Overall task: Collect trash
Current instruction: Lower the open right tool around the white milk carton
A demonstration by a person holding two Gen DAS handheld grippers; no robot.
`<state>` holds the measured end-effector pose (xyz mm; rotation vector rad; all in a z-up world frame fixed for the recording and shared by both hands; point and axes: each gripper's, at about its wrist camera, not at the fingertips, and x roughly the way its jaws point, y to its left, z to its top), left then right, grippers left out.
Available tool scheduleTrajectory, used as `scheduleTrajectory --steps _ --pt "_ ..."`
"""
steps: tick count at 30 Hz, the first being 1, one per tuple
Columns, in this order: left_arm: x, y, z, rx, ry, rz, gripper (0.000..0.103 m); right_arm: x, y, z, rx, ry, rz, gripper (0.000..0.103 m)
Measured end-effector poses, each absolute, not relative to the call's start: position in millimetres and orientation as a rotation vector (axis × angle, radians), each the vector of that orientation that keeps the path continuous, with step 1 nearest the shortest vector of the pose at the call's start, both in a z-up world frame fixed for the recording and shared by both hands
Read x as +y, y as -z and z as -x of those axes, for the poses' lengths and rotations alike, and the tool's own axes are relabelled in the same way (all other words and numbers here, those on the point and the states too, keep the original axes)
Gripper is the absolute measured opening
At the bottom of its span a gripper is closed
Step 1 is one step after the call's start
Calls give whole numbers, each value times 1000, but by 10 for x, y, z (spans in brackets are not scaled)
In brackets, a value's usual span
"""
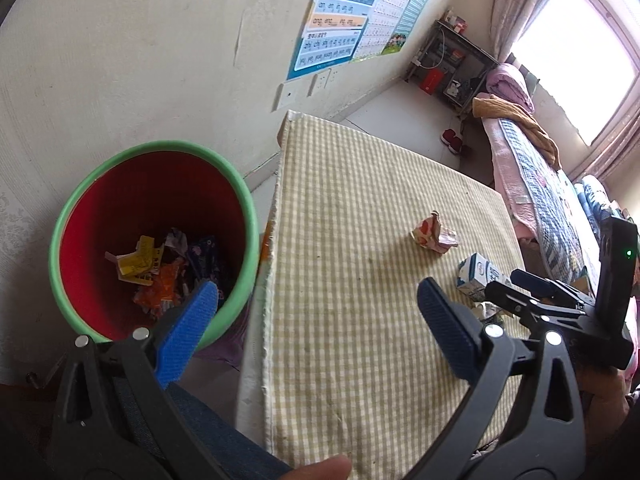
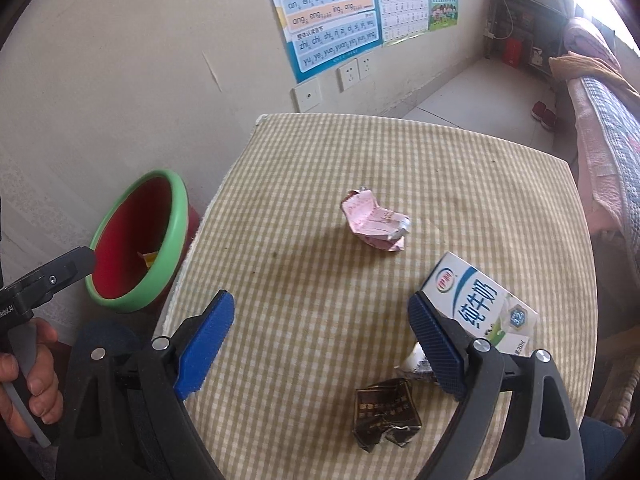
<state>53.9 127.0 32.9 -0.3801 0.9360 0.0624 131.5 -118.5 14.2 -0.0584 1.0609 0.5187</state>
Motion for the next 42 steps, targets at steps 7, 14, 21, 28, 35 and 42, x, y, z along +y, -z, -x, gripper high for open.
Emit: scheduleTrajectory --steps 7,14,21,28,35,42 --pt "918 -288 -730 966 -2 339 98 -1596 -89 -1401 1062 -452 36 85" --pt "600 -240 -909 991 55 306 98 -1910 62 -1541 1106 -404 68 86" --pt "448 -161 -1019 1020 78 290 98 -1998 300 -1649 1149 -393 138 86" --pt "400 -30 -1128 1055 78 284 98 -1936 538 -1788 1177 -403 234 89" --pt "307 44 -1297 1073 99 266 98 -1848 682 -1979 1205 -419 318 89" --pt "162 106 -1544 1086 126 240 98 -1862 838 -2063 1251 -474 333 76"
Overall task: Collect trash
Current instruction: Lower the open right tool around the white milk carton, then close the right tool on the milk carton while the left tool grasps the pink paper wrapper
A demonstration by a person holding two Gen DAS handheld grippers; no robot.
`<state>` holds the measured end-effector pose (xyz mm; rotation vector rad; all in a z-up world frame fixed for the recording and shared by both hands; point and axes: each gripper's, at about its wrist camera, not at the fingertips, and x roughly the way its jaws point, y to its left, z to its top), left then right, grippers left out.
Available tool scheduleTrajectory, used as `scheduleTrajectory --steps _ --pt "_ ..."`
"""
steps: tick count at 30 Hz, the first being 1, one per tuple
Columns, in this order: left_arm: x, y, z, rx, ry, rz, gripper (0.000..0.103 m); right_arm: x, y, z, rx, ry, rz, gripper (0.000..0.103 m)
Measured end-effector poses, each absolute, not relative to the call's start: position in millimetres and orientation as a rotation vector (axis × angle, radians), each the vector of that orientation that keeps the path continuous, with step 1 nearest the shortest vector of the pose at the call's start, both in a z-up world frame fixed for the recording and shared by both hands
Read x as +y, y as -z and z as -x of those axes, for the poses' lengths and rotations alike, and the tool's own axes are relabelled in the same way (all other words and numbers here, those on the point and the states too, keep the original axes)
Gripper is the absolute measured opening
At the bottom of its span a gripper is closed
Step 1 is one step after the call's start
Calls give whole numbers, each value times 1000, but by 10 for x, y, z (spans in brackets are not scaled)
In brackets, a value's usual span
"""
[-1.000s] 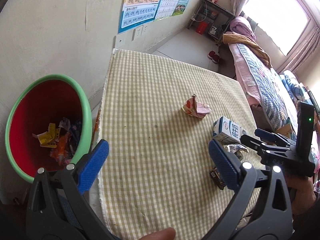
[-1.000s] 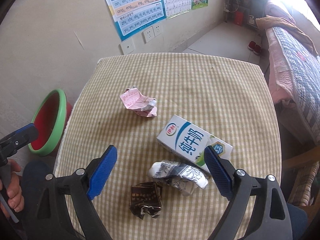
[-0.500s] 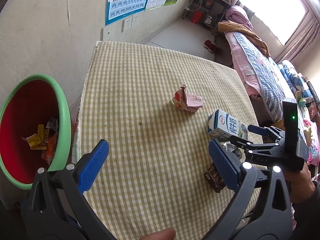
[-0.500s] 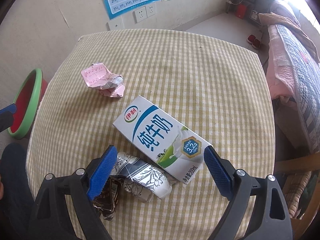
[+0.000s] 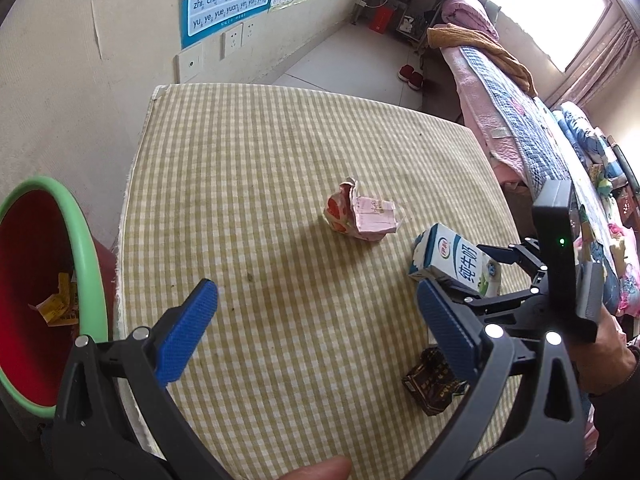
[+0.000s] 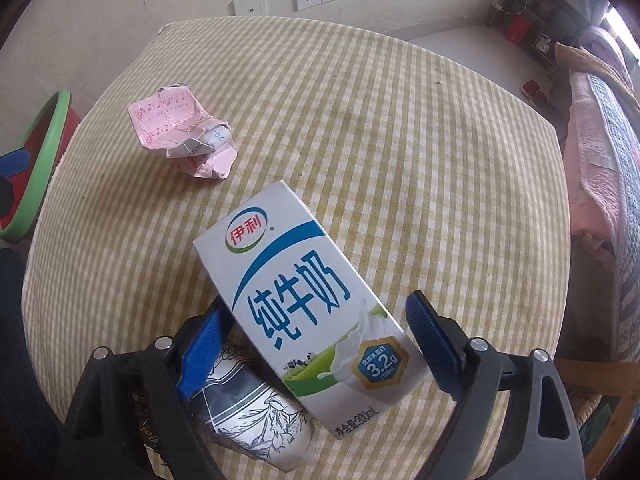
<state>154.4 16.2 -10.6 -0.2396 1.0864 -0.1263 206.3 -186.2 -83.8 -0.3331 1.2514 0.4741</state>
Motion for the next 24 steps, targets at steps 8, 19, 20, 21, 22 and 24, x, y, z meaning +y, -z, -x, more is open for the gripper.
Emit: scheduleTrajectory --steps 8,19,20,21,22,24 --pt "-61 266 -1956 1112 187 270 97 -2197 777 -2107 1243 -444 258 54" --pt "-280 575 -2383 1174 145 302 95 -2511 588 -2120 1221 -385 171 54" --pt "-284 597 -2395 1181 142 301 95 -2516 580 -2120 1219 -377 166 54" --pt "-292 620 -2407 1188 136 294 92 -2531 581 -2124 1217 -371 163 54" --pt "-300 643 -2417 1195 132 288 86 -2542 581 -2129 1216 -368 158 54" --pt "-308 701 -2442 1214 128 283 74 -2561 582 -2137 1217 -365 147 54"
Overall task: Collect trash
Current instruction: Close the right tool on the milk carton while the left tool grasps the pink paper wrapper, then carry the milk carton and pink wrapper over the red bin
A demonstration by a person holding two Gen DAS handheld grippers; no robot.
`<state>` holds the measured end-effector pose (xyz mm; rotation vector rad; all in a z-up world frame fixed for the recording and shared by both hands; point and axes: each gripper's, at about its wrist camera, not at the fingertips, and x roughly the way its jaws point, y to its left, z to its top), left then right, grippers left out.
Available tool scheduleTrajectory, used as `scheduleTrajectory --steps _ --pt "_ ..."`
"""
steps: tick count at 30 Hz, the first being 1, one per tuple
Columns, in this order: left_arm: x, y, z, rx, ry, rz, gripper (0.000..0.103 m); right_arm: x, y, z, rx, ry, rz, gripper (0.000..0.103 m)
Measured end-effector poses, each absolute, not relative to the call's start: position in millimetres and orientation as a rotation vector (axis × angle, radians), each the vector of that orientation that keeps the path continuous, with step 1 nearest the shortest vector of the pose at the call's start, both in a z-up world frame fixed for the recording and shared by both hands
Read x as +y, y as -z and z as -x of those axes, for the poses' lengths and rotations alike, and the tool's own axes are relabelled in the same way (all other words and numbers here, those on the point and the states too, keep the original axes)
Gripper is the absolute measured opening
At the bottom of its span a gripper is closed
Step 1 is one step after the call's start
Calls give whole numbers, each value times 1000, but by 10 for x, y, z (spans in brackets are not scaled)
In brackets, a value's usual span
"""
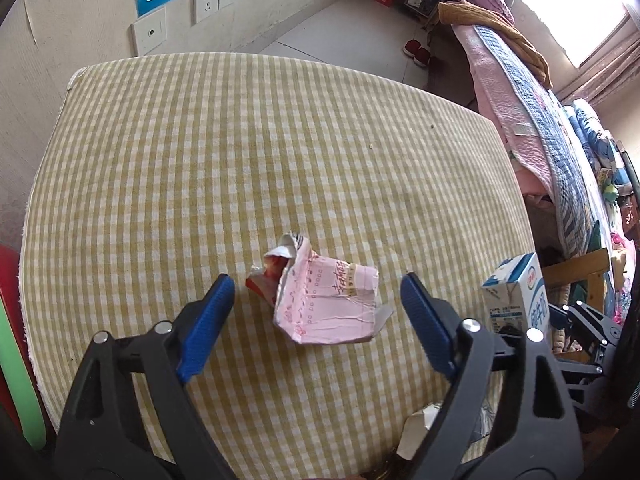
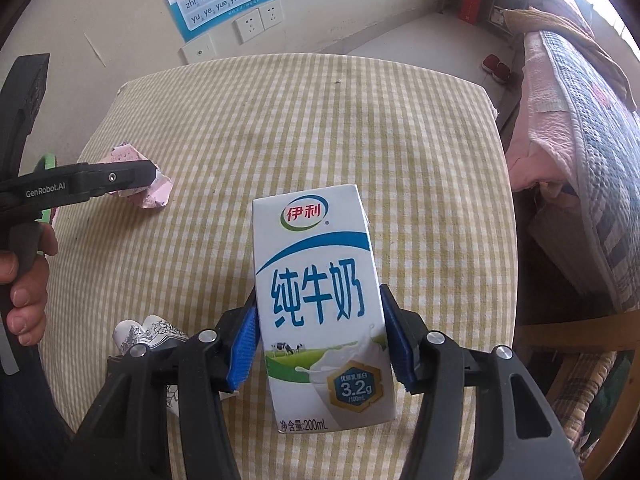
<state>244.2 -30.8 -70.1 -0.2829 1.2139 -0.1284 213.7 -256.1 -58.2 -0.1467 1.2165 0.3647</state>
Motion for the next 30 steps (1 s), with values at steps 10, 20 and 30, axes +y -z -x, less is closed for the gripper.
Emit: scheduleTrajectory --steps 10,20,30 --pt "-251 632 -2322 1202 138 280 55 -2484 501 -2102 1193 -368 109 54" --pt "-64 235 -1942 1131 136 250 55 -2295 308 -1997 1155 -387 111 54" --pt "128 -65 -1513 1071 119 254 55 -2121 39 -1782 1100 -405 130 54"
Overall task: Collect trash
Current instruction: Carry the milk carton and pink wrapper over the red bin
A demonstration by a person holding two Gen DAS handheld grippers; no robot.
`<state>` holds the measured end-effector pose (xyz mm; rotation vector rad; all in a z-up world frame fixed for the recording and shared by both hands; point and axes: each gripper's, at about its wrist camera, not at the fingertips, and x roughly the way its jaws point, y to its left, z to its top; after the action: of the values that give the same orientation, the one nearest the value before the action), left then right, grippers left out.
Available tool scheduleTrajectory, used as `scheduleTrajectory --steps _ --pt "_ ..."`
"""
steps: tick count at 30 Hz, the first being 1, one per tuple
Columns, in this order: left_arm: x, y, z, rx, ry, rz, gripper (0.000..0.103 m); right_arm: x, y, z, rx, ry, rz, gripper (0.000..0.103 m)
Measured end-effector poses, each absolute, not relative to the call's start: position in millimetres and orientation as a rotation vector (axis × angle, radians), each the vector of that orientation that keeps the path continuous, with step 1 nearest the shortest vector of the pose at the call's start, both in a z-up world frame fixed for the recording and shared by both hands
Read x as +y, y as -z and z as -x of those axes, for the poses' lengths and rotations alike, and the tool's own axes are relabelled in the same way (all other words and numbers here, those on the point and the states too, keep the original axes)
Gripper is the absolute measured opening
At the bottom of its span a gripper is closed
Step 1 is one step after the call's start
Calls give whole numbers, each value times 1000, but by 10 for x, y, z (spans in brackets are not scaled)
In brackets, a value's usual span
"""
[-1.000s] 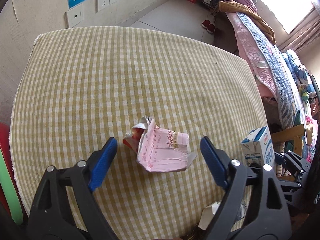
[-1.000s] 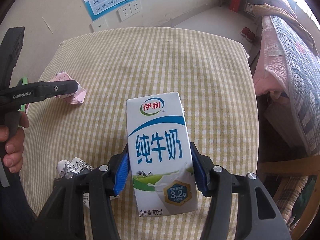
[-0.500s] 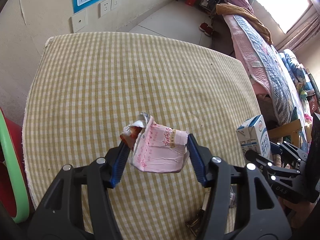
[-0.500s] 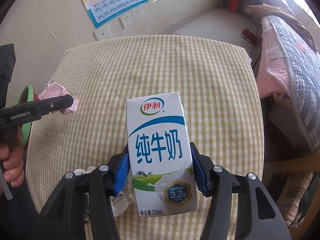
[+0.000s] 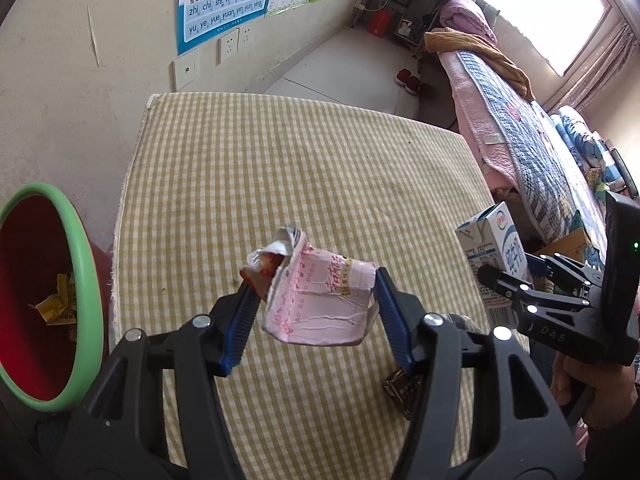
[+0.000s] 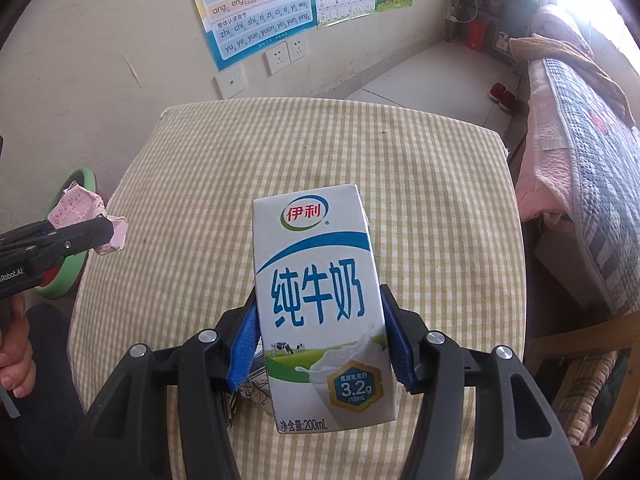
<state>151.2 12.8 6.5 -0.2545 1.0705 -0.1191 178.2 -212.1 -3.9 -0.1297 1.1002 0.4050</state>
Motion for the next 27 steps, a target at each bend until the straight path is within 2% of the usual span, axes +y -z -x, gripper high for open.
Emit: scheduleTrajectory --steps 14,27 --pt "565 -270 -979 985 22 327 55 -1710 -215 -1483 1061 -463 210 54" --pt "1360 -291 -571 932 -179 403 55 -636 -342 -1352 1023 -639 328 54"
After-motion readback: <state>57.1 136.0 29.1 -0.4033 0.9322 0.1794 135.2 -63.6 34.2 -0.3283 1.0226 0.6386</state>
